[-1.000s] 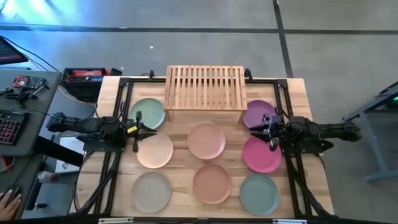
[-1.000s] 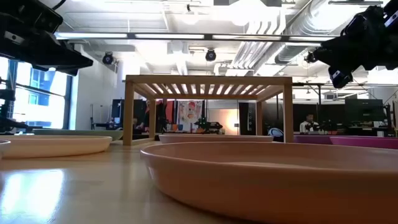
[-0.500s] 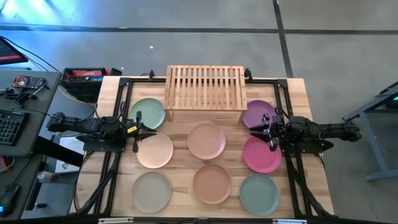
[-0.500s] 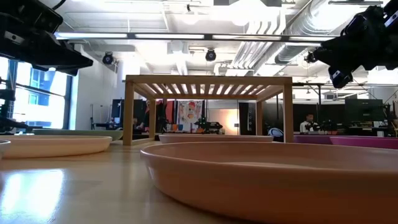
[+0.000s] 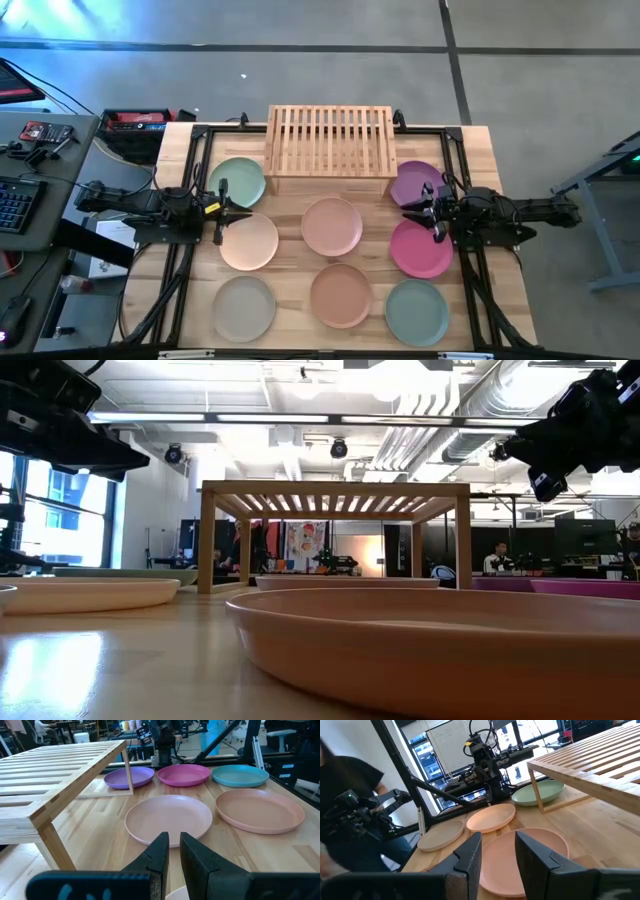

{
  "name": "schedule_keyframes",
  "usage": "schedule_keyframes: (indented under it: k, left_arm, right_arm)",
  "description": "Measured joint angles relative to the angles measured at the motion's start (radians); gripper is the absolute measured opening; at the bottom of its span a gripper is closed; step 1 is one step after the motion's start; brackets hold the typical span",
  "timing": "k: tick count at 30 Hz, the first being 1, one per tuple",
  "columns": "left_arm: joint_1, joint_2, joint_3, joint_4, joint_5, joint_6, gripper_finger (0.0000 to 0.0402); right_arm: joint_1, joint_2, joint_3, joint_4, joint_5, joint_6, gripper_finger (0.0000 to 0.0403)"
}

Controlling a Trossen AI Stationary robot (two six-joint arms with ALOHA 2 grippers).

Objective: Place and stack plates onto a shelf

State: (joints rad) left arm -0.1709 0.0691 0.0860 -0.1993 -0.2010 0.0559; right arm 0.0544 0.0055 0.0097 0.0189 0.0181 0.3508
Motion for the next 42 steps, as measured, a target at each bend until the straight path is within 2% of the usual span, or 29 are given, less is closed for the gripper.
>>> schedule_keyframes:
  k: [42]
  left_arm:
    - [0.000,0.000,0.000,0.033,-0.001,-0.002,0.0035]
  right_arm:
    - [0.000,0.000,0.000,0.000,0.000,0.000,0.0101]
